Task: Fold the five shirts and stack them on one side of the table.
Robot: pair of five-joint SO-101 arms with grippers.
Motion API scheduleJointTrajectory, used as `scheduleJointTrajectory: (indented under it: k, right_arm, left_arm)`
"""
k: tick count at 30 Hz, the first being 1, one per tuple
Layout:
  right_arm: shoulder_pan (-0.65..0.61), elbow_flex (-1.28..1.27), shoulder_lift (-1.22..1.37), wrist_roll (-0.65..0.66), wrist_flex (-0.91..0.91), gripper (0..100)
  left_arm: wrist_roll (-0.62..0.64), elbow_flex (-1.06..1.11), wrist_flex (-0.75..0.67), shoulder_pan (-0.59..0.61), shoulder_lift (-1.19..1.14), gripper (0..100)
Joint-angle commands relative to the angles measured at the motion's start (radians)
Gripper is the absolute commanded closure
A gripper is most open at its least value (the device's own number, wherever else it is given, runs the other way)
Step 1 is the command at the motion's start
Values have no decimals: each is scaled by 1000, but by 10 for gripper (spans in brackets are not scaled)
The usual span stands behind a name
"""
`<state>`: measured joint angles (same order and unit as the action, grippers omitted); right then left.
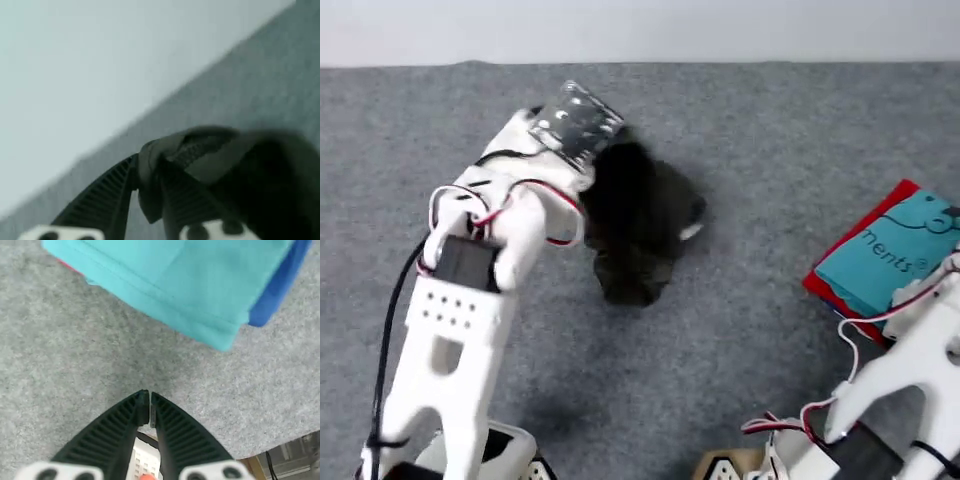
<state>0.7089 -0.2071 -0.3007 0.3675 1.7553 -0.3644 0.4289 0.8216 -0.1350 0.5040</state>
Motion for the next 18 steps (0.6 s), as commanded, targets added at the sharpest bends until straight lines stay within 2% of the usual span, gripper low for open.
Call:
scheduleJointTrajectory:
  k: [1, 5, 8, 10, 13, 18]
  right_arm:
    - [-93, 6, -48, 8, 39, 990]
    - [-265, 8, -47, 3, 39, 990]
    - [-417, 9, -45, -71, 25, 990]
    - [-503, 9, -39, -127, -15, 990]
    - [-607, 9, -36, -201, -101, 987]
    - [-725, 9, -35, -227, -257, 987]
  left_arm:
    - [5, 102, -2, 164, -37, 991]
    - [3, 162, 0, 339, -87, 903]
    - [2, 160, 2, 480, -115, 836]
    - [-51, 160, 2, 549, -126, 826]
    - [-143, 154, 25, 608, -121, 825]
    - [-157, 76, 153, 609, -54, 823]
